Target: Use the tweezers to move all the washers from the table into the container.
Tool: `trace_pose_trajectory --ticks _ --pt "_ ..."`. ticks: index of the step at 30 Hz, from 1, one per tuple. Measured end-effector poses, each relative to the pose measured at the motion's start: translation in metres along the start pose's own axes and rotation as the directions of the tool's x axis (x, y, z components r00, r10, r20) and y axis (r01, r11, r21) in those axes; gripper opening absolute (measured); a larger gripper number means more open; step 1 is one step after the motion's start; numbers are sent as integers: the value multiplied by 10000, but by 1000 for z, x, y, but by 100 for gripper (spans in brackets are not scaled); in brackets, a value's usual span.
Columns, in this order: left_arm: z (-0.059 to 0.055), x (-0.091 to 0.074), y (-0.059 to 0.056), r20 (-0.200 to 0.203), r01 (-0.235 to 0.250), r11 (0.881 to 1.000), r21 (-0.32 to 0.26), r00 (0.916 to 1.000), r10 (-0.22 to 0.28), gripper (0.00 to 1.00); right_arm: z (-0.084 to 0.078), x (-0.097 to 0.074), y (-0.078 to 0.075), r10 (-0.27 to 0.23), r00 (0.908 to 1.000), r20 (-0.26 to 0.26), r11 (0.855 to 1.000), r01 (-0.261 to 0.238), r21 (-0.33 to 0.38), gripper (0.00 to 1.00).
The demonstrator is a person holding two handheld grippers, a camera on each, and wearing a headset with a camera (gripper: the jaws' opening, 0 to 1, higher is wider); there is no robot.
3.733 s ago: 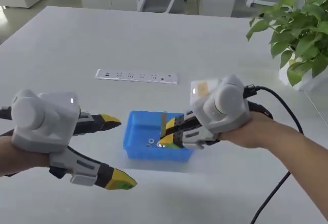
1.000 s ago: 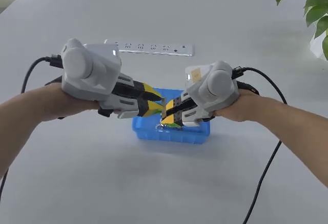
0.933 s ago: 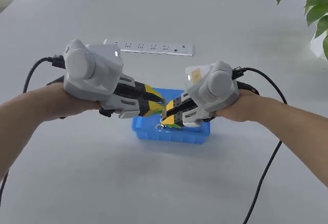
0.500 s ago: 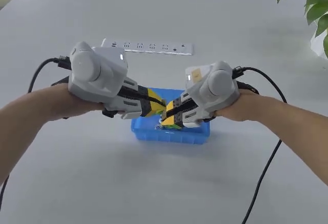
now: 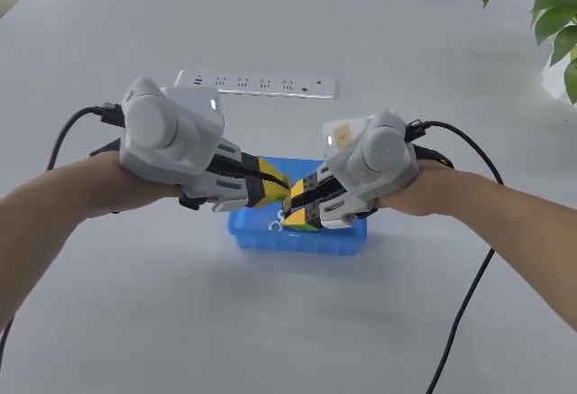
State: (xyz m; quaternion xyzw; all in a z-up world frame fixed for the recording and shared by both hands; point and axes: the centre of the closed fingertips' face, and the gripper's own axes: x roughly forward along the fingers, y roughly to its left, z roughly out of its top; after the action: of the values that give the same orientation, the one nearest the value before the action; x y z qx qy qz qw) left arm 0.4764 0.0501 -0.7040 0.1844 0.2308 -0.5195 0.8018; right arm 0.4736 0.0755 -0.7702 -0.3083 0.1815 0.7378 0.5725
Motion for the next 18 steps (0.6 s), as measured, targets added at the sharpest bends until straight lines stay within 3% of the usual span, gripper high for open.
trace_pose_trajectory --ticks 18 --pt "14 -6 -2 262 -113 9999 88 9996 111 6 5 -11 0 -259 9996 123 9996 258 82 15"
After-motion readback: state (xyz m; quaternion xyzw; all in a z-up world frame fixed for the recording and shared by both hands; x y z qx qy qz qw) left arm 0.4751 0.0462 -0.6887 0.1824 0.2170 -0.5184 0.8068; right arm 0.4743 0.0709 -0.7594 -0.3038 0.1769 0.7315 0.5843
